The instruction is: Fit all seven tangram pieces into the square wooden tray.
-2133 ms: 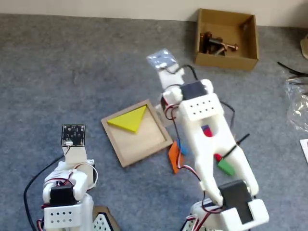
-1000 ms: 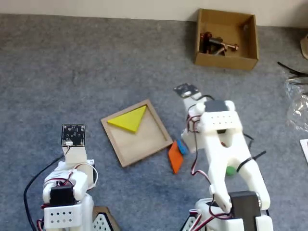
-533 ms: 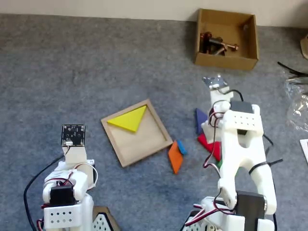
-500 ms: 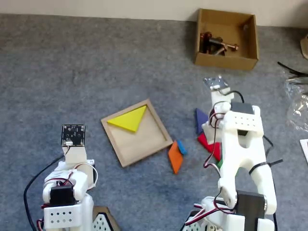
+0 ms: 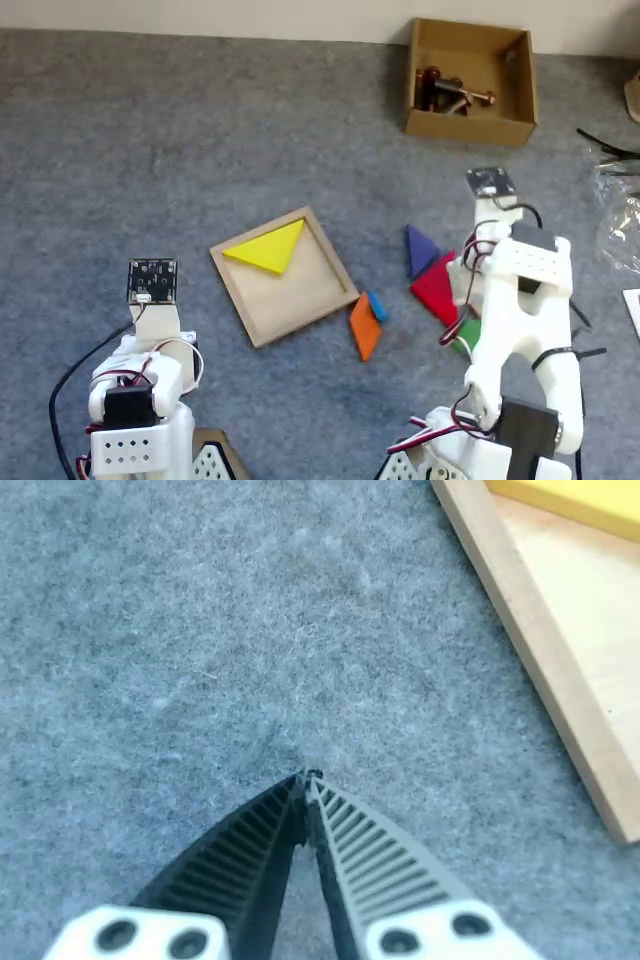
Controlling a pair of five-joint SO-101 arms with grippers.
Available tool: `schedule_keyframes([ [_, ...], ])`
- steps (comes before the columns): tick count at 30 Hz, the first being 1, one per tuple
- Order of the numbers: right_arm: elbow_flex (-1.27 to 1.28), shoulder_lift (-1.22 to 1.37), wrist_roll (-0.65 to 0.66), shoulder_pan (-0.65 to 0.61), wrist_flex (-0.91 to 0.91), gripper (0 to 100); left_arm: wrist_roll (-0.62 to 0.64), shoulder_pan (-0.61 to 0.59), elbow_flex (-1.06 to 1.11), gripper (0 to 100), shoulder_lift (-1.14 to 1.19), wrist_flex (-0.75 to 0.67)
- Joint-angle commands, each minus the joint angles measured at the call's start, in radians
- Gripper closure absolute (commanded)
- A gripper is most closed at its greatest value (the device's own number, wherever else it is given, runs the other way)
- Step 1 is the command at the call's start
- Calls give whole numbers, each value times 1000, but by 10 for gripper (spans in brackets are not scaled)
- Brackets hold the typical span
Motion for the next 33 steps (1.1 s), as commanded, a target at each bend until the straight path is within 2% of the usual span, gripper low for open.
schedule_keyframes([
  [1, -4, -44, 5, -48, 18, 892, 3, -8, 21, 995, 7, 8],
  [3, -4, -44, -51, -67, 15, 892, 3, -8, 21, 995, 7, 8],
  [5, -5, -41, -172, -76, 10, 890, 3, -8, 21, 995, 7, 8],
  [9, -8, -44, -376, -90, 18, 819, 3, -8, 21, 995, 7, 8],
  [15, -10, -44, -413, -222, 76, 785, 3, -8, 21, 995, 7, 8],
  [22, -47, -44, -543, -326, 94, 785, 3, -8, 21, 995, 7, 8],
  [33, -45, -36, -555, -372, 94, 785, 3, -8, 21, 995, 7, 8],
])
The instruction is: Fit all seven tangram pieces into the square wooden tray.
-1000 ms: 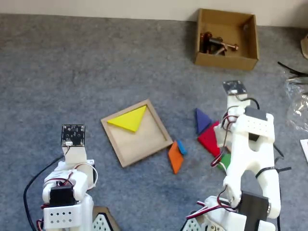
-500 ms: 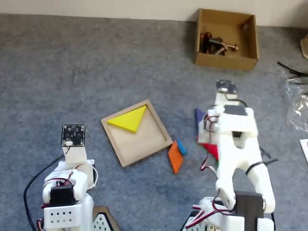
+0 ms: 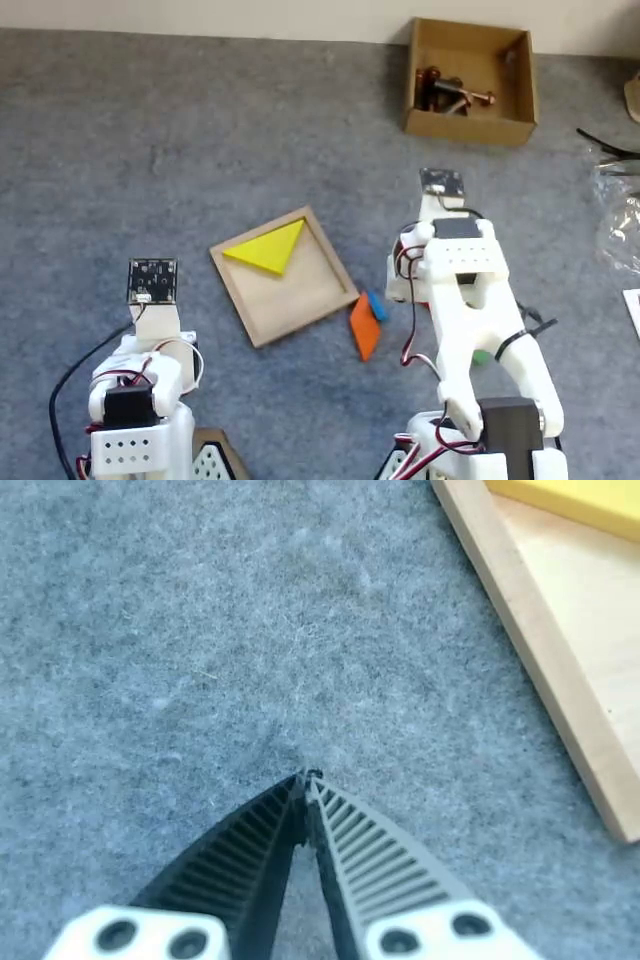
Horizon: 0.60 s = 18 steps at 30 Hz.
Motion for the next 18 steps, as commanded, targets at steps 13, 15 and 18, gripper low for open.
schedule_keyframes([
  [13, -30, -33, 0, 33, -97, 785, 3, -8, 21, 995, 7, 8],
  [15, -31, -35, 20, 61, -128, 785, 3, -8, 21, 995, 7, 8],
  [18, -28, -33, 49, 74, -177, 782, 3, -8, 21, 995, 7, 8],
])
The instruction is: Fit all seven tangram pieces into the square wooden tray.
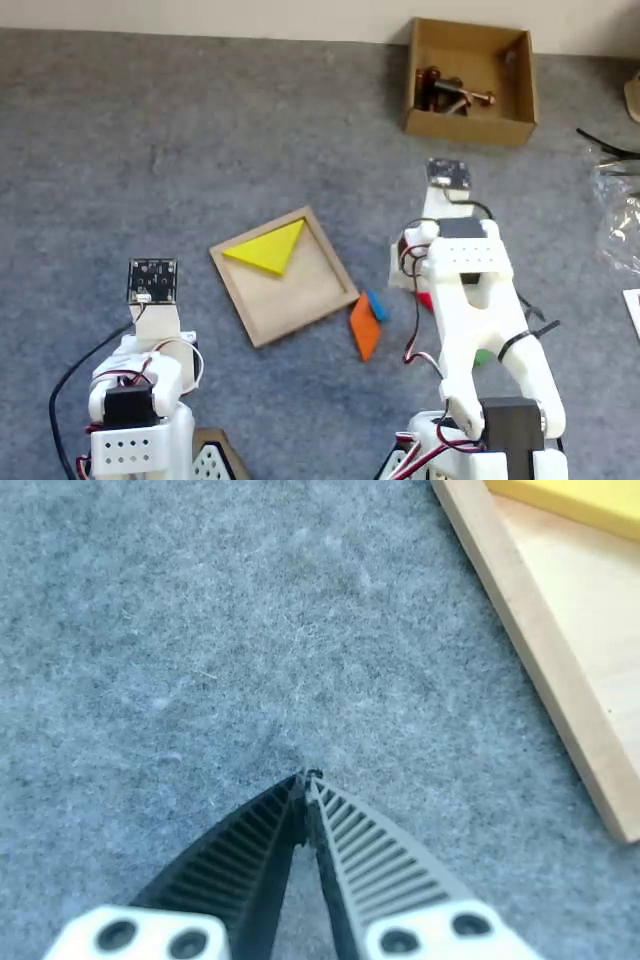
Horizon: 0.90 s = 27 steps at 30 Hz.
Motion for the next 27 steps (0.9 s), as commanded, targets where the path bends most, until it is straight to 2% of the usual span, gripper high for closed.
schedule_keyframes([
  [1, -28, -33, 29, 24, -64, 782, 3, -8, 21, 995, 7, 8],
  [4, -27, -31, 14, 25, -82, 782, 3, -8, 21, 995, 7, 8],
  [7, -10, -24, -55, 58, -110, 782, 3, -8, 21, 995, 7, 8],
  [15, -4, 139, -12, 73, -125, 782, 3, -8, 21, 995, 7, 8],
  [27, -4, 157, -8, 70, -130, 781, 3, -8, 21, 995, 7, 8],
])
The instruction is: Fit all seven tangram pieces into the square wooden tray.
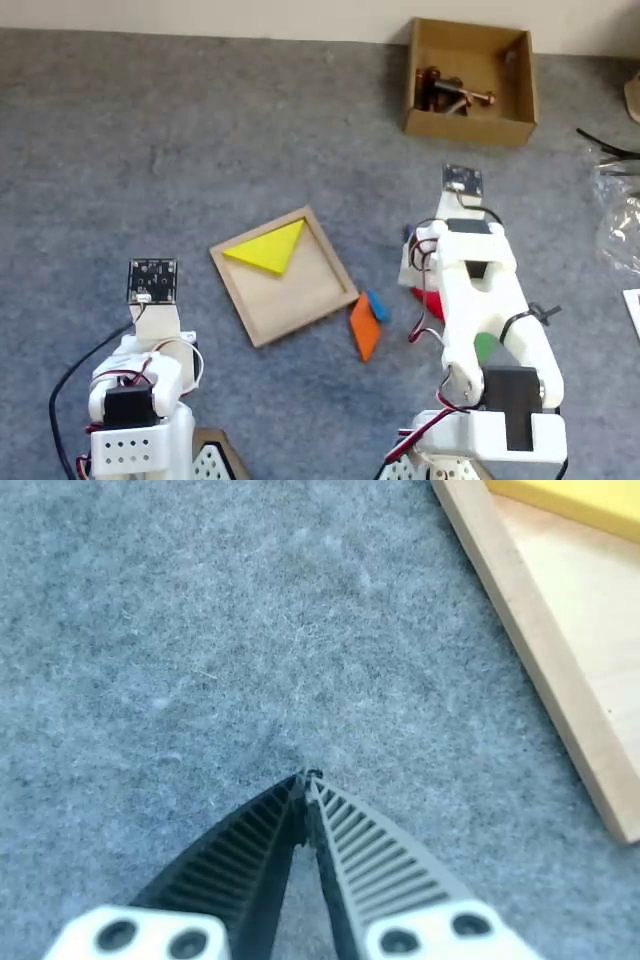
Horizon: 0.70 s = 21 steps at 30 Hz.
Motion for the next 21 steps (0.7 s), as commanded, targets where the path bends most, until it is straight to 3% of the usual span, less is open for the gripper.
schedule_keyframes([
  [1, -13, -4, 14, 10, -16, 781, 3, -8, 21, 995, 7, 8],
  [14, -7, -13, 15, 8, -12, 779, 3, -8, 21, 995, 7, 8],
  [18, -12, -15, 14, 8, -12, 693, 3, -8, 21, 995, 7, 8],
  [21, -13, -15, 14, 5, -10, 681, 3, -8, 21, 995, 7, 8],
])
